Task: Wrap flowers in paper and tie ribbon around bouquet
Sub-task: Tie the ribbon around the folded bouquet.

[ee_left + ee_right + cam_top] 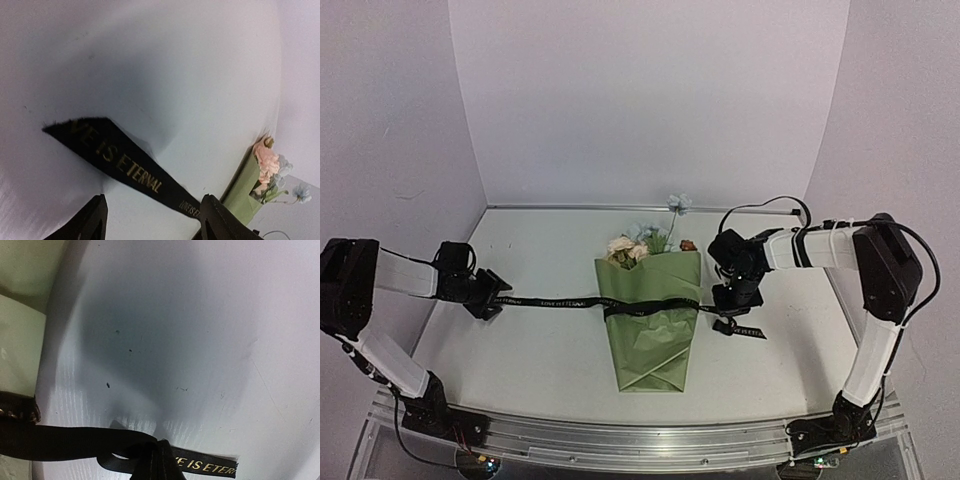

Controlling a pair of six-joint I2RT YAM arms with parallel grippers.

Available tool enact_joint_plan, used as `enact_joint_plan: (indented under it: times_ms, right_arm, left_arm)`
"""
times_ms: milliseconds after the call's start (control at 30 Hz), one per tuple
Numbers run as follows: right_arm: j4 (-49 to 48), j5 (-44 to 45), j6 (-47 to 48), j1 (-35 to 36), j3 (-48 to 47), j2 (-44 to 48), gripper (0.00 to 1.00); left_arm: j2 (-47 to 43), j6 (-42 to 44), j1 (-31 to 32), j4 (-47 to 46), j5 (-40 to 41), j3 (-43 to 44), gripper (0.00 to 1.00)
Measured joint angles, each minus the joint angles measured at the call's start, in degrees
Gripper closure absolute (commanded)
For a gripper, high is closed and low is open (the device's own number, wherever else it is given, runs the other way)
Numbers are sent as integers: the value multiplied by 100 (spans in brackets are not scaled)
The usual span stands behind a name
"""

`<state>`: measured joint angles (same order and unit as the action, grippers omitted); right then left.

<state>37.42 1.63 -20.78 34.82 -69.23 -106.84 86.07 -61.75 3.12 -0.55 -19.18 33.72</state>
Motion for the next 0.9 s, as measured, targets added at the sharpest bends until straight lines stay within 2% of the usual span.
enact_joint_plan:
  times_ms: [100, 267, 467, 700, 900]
  right_arm:
    - [-9, 3, 60, 0, 0, 56, 100]
    - [-10, 3, 158, 1, 0, 120, 100]
    - [-12, 4, 269, 1, 0, 232, 100]
    - [-11, 12, 316, 1, 0, 288, 100]
    - [-12, 21, 337, 1, 0, 327, 100]
  left_arm:
    - [-325, -346, 359, 106, 155, -21, 25]
    - [-491, -1363, 1616, -214, 434, -69, 24]
    - [-27, -2835, 2891, -1096, 825, -52, 25]
    - [1151, -3779, 3436, -1874, 951, 594, 28]
    - [1672, -4189, 3645, -2264, 953, 958, 35]
